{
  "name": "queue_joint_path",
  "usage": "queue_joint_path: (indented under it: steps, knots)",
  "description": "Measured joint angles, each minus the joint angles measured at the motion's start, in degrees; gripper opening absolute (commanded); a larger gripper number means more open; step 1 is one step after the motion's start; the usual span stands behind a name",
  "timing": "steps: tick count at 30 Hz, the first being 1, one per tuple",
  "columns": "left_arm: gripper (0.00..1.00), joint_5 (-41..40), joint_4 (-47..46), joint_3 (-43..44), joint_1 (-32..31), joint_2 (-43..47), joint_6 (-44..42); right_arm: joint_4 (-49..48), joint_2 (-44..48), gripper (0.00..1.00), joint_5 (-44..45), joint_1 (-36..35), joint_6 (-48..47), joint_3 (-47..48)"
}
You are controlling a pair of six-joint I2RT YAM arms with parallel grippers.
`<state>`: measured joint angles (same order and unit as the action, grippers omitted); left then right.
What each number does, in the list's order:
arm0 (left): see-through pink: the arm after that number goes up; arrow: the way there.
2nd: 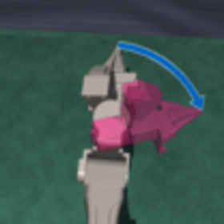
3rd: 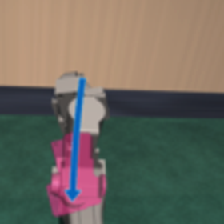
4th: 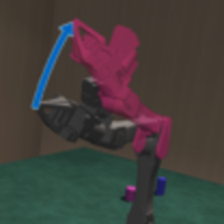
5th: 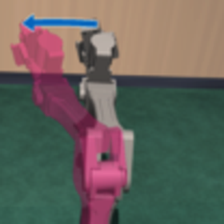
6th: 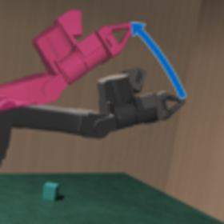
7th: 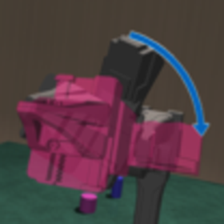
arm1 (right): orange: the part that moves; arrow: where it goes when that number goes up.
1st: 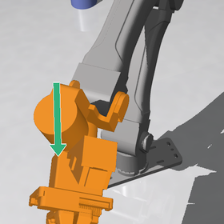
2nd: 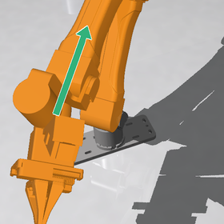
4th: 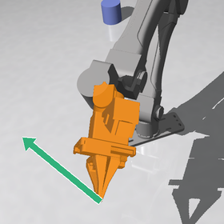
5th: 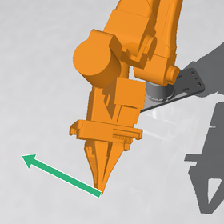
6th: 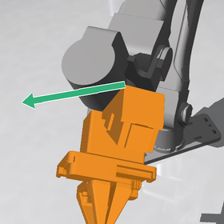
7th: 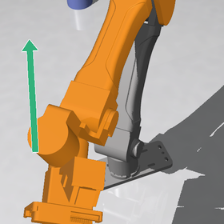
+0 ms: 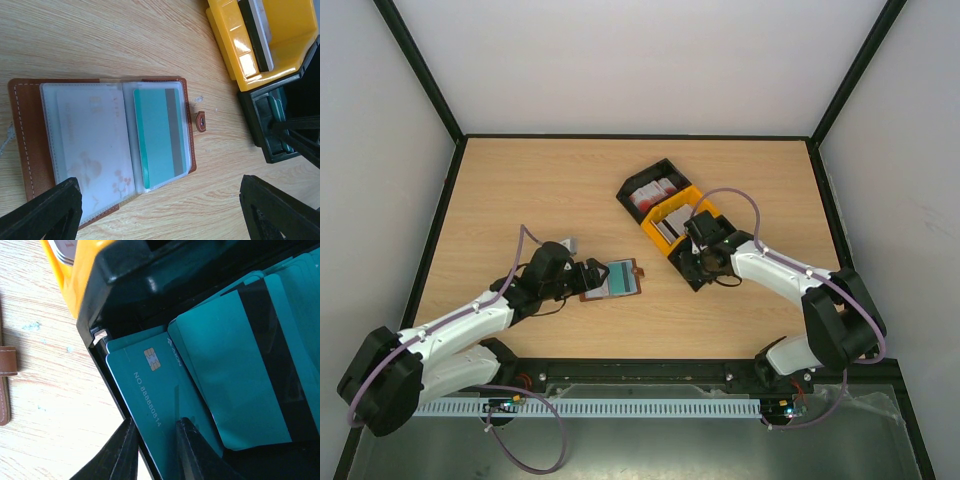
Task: Put the credit cards into the card holder
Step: Pick up the credit card from the storage box.
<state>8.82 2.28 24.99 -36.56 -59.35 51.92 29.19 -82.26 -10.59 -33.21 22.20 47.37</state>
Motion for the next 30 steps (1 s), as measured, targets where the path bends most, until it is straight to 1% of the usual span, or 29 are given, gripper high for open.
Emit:
queue_joint_path:
  steps: [18, 30]
  knots:
    - [0.87, 0.0, -0.28, 0.0, 0.0, -0.57, 0.0, 0.15, 1.79, 0.15, -1.53, -0.02, -0.31, -0.31]
    - [0.87, 0.0, -0.33, -0.02, 0.0, -1.03, 0.0, 0.15, 1.81, 0.14, -1.49, -0.02, -0.26, -0.31]
